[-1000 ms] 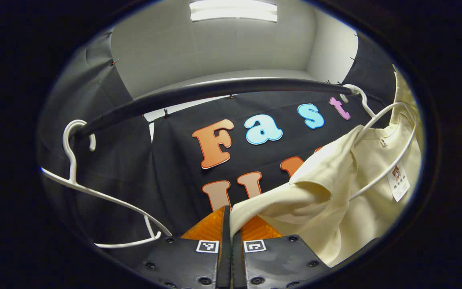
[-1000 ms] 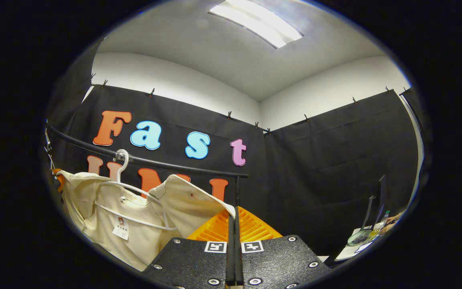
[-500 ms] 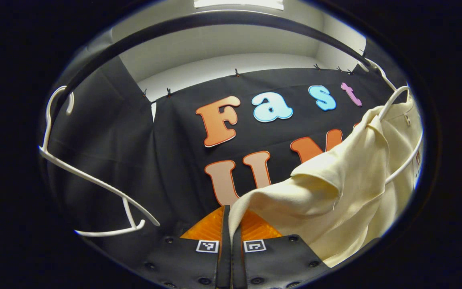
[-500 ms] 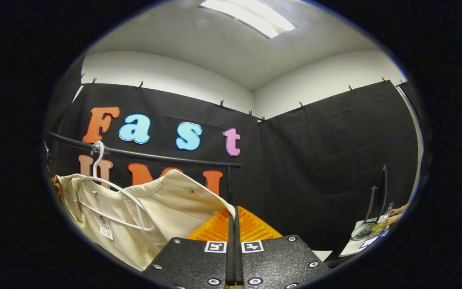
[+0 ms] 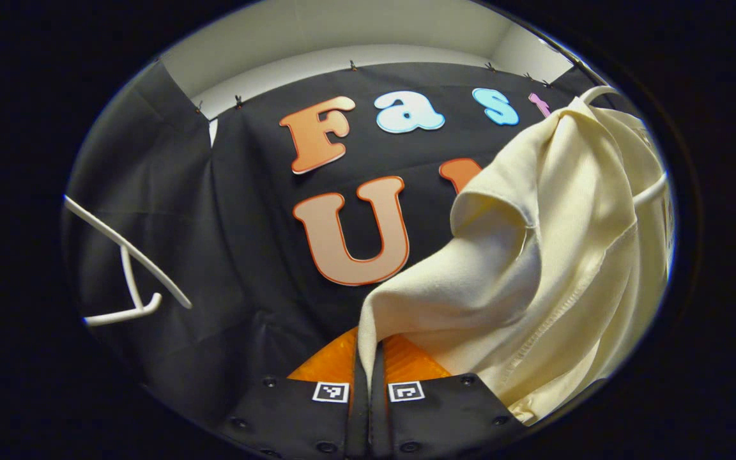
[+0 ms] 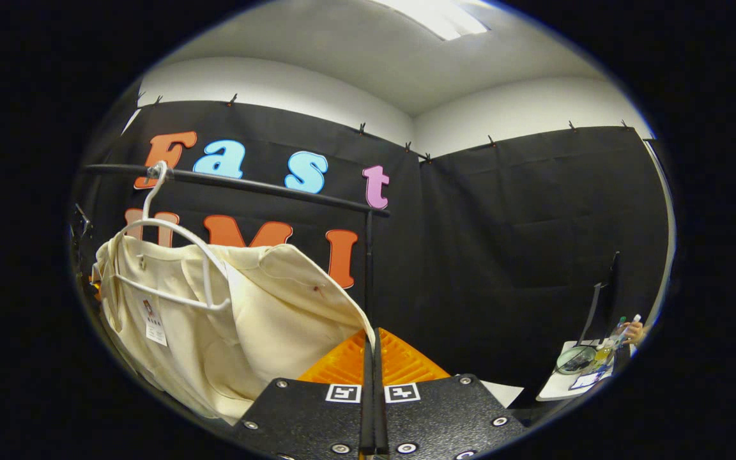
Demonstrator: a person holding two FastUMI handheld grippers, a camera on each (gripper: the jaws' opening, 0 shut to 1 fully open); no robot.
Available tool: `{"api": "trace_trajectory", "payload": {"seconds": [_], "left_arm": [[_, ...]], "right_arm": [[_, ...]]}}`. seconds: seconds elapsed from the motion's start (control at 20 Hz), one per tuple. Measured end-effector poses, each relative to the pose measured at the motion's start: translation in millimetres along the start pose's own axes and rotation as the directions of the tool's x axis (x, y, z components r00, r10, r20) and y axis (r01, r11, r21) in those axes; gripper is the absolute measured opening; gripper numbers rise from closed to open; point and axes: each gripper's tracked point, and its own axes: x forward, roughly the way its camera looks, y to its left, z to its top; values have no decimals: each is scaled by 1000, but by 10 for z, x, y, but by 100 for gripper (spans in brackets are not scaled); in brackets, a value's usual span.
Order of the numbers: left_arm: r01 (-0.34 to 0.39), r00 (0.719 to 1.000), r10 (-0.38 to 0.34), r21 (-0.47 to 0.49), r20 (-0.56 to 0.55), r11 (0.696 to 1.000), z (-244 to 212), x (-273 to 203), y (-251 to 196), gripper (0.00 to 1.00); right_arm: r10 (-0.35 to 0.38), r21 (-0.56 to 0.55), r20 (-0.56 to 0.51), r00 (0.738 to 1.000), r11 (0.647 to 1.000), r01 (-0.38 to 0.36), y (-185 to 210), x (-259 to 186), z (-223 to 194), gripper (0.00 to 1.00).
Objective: Grasp the clothes on the hanger with both hands and then place them into the laundry hamper below.
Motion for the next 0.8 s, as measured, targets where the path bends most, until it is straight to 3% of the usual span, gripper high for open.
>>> {"api": "trace_trajectory", "payload": {"seconds": [0.15,0.3,0.65,0.8], "left_arm": [[1,1000,-1,23,-4,1000,-37,42,-31,9],[53,993,-51,13,-103,999,-258,112,-161,8],[67,994,-63,48,-86,997,-261,112,-192,8],[75,986,-66,56,-152,996,-464,147,-188,8]], "right_arm": [[12,34,-24,1000,999,-11,43,-6,-147,0],[23,-15,-68,997,1000,-24,135,34,-393,0],[9,-6,-130,992,1000,-10,120,150,-721,0],[10,-40,-220,975,999,-19,197,154,-1138,0]]}}
